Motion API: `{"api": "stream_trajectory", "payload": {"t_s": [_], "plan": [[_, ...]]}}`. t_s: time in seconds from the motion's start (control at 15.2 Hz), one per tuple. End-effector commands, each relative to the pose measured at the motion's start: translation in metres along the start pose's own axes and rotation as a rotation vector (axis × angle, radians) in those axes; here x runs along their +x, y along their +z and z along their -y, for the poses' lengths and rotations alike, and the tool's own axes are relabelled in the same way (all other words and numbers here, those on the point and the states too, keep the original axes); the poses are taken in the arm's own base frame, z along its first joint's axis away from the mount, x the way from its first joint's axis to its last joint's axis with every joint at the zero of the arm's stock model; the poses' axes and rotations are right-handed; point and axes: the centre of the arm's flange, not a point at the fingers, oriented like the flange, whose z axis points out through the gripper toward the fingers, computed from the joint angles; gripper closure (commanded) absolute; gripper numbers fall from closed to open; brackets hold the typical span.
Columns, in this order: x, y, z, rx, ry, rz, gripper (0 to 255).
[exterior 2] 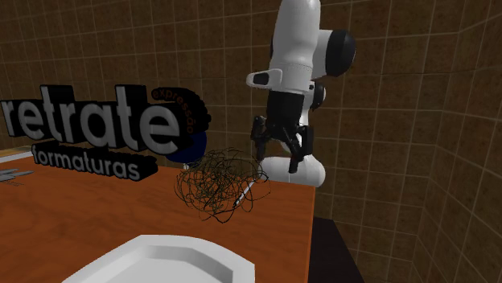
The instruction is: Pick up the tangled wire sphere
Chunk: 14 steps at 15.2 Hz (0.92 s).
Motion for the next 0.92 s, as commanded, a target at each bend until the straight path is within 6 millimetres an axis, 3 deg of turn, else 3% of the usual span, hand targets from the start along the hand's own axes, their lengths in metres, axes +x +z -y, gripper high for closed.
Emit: {"api": "stream_trajectory", "payload": {"t_s": [0.0,0.26,0.86], "plan": [[0.008,-0.014,-0.008,-0.039,0.181,-0.063,0],[0.019,-0.040,-0.022,-0.109,0.488,-0.170,0],[0.015,-0.001,-0.019,-0.109,0.488,-0.170,0]]}}
